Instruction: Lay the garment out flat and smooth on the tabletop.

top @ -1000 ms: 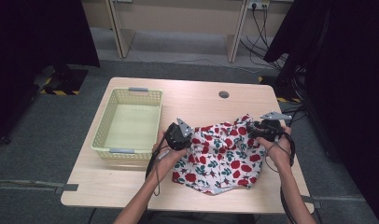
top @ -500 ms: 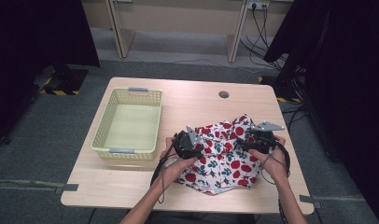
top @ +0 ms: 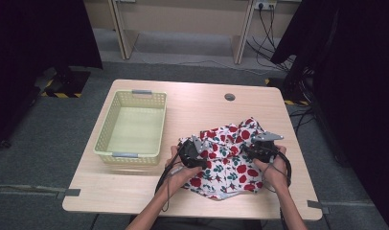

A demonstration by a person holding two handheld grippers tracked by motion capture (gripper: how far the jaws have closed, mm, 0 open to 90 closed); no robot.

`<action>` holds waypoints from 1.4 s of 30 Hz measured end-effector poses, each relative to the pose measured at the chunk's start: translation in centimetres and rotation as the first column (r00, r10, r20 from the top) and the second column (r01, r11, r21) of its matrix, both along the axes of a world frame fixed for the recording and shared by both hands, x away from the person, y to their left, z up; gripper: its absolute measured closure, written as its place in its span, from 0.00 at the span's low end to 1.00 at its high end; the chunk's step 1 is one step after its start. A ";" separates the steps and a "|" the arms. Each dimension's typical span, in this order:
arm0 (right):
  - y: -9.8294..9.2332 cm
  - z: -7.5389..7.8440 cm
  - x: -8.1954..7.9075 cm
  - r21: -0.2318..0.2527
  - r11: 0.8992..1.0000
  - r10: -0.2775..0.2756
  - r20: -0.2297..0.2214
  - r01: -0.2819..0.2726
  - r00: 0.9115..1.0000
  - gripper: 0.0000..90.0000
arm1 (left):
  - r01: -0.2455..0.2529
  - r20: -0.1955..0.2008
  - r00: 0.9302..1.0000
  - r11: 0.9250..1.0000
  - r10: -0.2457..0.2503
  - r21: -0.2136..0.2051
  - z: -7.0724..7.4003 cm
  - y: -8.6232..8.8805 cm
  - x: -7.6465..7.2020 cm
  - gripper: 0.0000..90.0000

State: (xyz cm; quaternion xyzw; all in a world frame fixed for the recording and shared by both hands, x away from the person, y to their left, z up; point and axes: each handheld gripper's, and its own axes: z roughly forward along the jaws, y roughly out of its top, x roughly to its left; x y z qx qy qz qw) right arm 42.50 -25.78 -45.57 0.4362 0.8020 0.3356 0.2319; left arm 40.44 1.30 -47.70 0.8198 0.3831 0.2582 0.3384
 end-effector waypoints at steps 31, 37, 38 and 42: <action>-10.7 3.1 2.7 0.084 0.970 -0.234 0.037 0.230 0.972 0.61 | 0.039 0.018 0.999 0.999 -0.039 -0.004 -0.2 2.9 -3.1 0.33; -9.1 4.0 1.9 0.117 0.972 -0.210 0.054 0.202 0.976 0.47 | 0.034 0.002 0.999 0.999 -0.034 -0.025 -0.3 2.8 -3.0 0.26; -8.8 4.2 1.8 0.121 0.974 -0.199 0.059 0.191 0.978 0.46 | 0.039 0.000 0.999 0.999 -0.039 -0.028 -0.3 2.8 -3.0 0.26; -7.3 5.0 1.1 0.150 0.979 -0.151 0.063 0.140 0.986 0.43 | 0.054 0.007 0.999 0.998 -0.054 -0.030 -0.2 2.6 -2.9 0.34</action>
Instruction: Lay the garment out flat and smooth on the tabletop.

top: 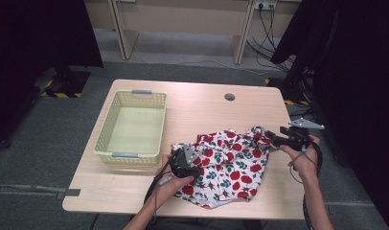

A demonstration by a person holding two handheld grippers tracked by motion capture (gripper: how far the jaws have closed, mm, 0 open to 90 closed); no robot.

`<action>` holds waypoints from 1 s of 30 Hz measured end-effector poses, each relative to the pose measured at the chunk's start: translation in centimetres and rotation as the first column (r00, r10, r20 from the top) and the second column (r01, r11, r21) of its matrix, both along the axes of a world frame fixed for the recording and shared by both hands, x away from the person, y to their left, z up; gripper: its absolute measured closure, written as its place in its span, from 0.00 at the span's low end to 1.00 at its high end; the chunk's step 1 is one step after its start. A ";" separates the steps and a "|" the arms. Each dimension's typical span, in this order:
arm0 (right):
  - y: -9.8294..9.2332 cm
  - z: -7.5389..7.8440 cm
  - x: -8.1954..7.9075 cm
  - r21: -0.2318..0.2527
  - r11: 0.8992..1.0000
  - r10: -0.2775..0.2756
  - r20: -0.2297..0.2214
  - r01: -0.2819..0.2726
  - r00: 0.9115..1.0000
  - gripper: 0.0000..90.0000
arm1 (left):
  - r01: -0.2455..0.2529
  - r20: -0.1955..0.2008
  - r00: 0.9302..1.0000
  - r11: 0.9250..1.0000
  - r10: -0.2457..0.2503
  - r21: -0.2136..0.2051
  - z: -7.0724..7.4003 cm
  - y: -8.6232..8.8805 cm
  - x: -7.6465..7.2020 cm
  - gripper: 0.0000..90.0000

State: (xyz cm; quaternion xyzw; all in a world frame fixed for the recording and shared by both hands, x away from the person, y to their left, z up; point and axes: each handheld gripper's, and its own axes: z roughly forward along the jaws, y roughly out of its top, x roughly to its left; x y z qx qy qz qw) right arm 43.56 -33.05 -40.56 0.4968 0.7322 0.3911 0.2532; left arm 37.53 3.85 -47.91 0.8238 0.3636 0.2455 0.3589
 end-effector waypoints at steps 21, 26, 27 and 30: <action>8.0 -5.4 -6.2 -0.061 0.962 0.258 -0.131 -0.267 0.957 0.32 | -0.043 0.004 0.999 0.999 0.043 -0.020 -0.2 0.3 0.4 0.25; 8.3 -6.8 -7.0 -0.075 0.955 0.270 -0.176 -0.286 0.947 0.32 | -0.041 0.030 0.999 0.999 0.042 -0.014 -0.1 0.6 0.4 0.45; 8.3 -7.0 -7.1 -0.080 0.955 0.269 -0.164 -0.285 0.949 0.32 | -0.040 0.038 0.998 0.999 0.040 -0.012 -0.1 0.7 0.4 0.51; 8.1 -6.9 -7.5 -0.085 0.956 0.264 -0.168 -0.281 0.950 0.33 | -0.036 0.067 0.997 0.999 0.037 -0.010 0.1 1.2 0.5 0.69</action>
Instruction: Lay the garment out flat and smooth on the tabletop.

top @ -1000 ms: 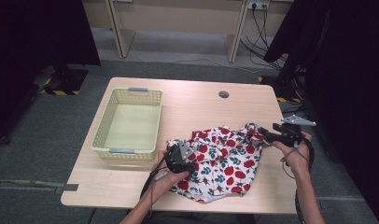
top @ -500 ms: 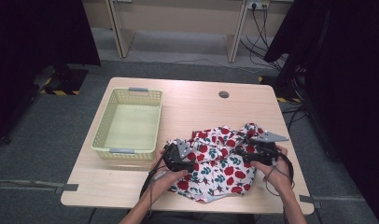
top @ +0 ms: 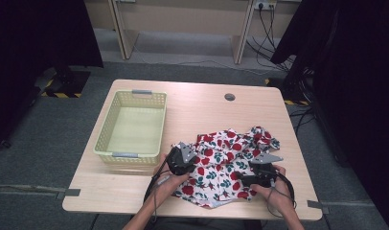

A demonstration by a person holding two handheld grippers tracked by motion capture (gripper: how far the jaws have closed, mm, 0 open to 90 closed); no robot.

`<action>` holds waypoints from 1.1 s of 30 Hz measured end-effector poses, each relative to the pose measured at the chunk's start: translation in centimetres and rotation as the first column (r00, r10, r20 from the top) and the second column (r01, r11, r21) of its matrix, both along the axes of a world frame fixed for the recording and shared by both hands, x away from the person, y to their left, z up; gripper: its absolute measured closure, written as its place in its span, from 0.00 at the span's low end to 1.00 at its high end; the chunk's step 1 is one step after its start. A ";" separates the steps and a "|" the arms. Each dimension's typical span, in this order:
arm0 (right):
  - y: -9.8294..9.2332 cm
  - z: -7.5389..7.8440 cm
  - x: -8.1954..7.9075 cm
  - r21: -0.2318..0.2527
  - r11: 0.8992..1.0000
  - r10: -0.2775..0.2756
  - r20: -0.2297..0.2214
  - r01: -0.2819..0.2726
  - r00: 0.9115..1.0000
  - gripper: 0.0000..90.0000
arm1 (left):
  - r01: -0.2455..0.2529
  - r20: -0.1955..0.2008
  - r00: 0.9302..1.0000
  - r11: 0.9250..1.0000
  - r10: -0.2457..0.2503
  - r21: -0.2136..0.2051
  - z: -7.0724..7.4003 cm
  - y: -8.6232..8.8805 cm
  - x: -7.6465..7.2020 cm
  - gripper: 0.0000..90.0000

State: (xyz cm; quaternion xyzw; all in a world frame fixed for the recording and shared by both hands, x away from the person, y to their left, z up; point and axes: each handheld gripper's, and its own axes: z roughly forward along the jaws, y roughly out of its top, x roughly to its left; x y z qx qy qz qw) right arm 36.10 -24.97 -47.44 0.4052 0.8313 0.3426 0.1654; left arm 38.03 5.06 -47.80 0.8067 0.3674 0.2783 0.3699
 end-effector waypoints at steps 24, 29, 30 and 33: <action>-5.2 0.4 -3.0 -0.019 0.999 0.047 -0.027 -0.048 0.999 0.34 | -0.066 0.078 0.995 0.997 0.063 0.035 2.2 -0.1 1.8 0.62; -5.0 0.4 -2.8 -0.025 0.999 0.031 -0.033 -0.032 0.999 0.32 | -0.050 0.032 0.998 0.998 0.051 -0.033 3.0 0.2 0.8 0.50; -5.0 0.4 -2.8 -0.025 0.999 0.027 -0.032 -0.028 0.999 0.31 | -0.047 0.026 0.998 0.998 0.048 -0.046 3.1 0.2 0.5 0.46; -5.0 0.5 -2.7 -0.020 1.000 0.013 -0.023 -0.014 1.000 0.31 | -0.028 0.002 1.000 0.997 0.028 -0.072 3.2 0.2 -0.8 0.38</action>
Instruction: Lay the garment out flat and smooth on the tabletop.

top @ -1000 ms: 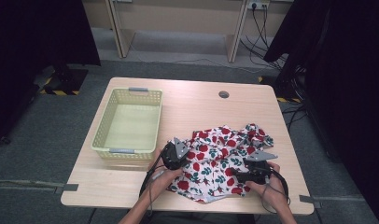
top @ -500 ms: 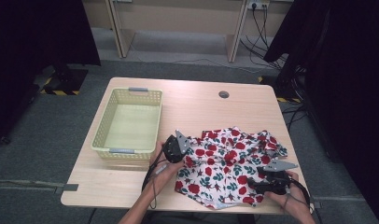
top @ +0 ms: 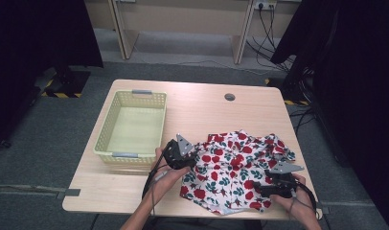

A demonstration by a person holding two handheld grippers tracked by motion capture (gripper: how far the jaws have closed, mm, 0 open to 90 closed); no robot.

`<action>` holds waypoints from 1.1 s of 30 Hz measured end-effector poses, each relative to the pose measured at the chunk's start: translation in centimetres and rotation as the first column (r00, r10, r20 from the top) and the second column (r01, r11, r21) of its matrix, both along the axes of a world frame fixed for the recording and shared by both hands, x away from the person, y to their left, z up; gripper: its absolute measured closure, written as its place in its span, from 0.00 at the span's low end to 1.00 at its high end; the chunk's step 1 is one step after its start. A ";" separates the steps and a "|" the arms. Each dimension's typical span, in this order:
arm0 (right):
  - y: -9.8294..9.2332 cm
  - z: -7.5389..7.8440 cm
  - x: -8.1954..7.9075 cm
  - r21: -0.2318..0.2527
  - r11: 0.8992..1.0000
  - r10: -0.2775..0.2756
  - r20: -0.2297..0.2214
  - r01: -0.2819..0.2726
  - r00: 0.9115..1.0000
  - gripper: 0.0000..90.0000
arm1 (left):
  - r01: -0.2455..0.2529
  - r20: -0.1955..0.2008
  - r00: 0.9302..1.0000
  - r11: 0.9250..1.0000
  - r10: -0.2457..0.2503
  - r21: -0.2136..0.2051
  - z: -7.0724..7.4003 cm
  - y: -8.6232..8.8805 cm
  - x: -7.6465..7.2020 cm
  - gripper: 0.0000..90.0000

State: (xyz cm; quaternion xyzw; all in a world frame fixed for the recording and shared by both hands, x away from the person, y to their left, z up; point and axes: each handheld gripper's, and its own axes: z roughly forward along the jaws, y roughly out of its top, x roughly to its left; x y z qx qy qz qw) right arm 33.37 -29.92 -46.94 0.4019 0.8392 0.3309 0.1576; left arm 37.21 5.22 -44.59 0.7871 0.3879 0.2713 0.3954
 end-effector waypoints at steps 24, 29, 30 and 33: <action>1.2 -0.1 0.0 0.004 1.000 0.019 0.001 -0.019 1.000 0.30 | 0.032 -0.065 0.997 0.999 -0.033 -0.012 -3.1 -0.8 -3.6 0.61; 1.1 -0.3 -0.1 0.006 1.000 0.022 0.001 -0.022 1.000 0.29 | 0.040 0.006 0.999 0.999 -0.040 0.027 -2.3 -0.5 -2.5 0.84; 1.1 -0.2 -0.1 0.004 1.000 0.021 0.000 -0.021 1.000 0.29 | 0.037 0.014 0.999 0.999 -0.038 0.034 -2.0 -0.5 -2.1 0.85; 1.1 -0.3 0.0 0.004 1.000 0.024 0.001 -0.024 1.000 0.29 | 0.006 0.030 1.000 1.000 -0.006 0.020 -1.3 -0.2 -0.9 0.85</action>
